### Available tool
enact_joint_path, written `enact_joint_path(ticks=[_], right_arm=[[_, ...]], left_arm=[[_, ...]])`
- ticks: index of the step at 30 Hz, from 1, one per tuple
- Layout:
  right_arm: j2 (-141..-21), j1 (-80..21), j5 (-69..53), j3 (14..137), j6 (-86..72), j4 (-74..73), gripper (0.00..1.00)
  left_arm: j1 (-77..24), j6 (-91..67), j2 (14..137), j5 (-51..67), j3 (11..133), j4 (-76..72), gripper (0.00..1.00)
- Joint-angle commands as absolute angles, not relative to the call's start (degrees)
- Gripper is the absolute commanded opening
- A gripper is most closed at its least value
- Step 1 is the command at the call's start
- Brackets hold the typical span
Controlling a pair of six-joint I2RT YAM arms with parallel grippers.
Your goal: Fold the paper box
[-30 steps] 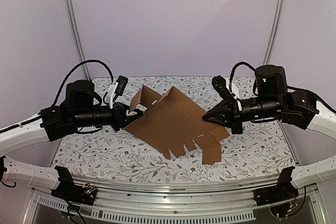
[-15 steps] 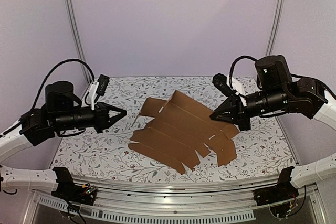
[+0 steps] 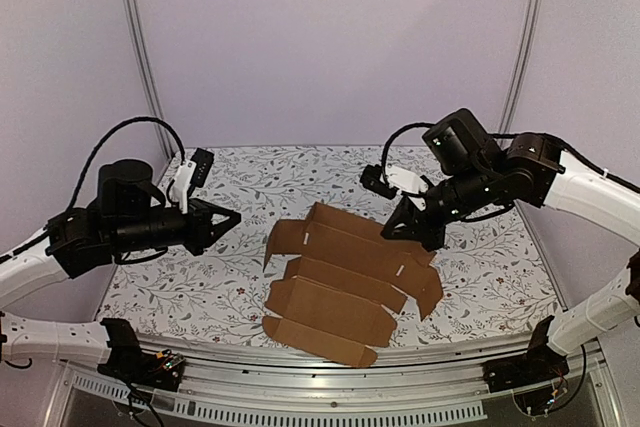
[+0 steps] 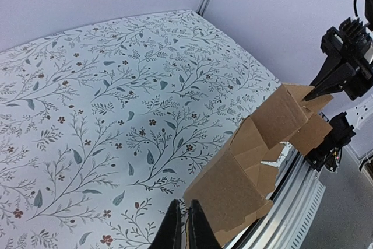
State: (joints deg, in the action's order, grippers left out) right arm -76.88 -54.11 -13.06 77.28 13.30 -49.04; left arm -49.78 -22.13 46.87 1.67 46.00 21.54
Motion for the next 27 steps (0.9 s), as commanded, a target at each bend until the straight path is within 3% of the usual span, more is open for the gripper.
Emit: enact_joint_path(ticks=[1, 14, 27], right_arm=[[-80.1, -54.5, -8.2, 80.3, 17.5, -50.2, 0.0], [-89.5, -54.5, -1.1, 81.0, 27.7, -41.7, 0.0], [-94.7, -55.0, 1.4, 77.5, 33.1, -32.5, 0.0]], left_arm=[[-50.4, -22.9, 49.2, -2.9, 43.4, 19.4, 0.06], [-49.8, -23.7, 56.4, -10.6, 37.9, 11.9, 0.06], [-44.9, -25.8, 67.1, -7.3, 33.3, -0.8, 0.04]])
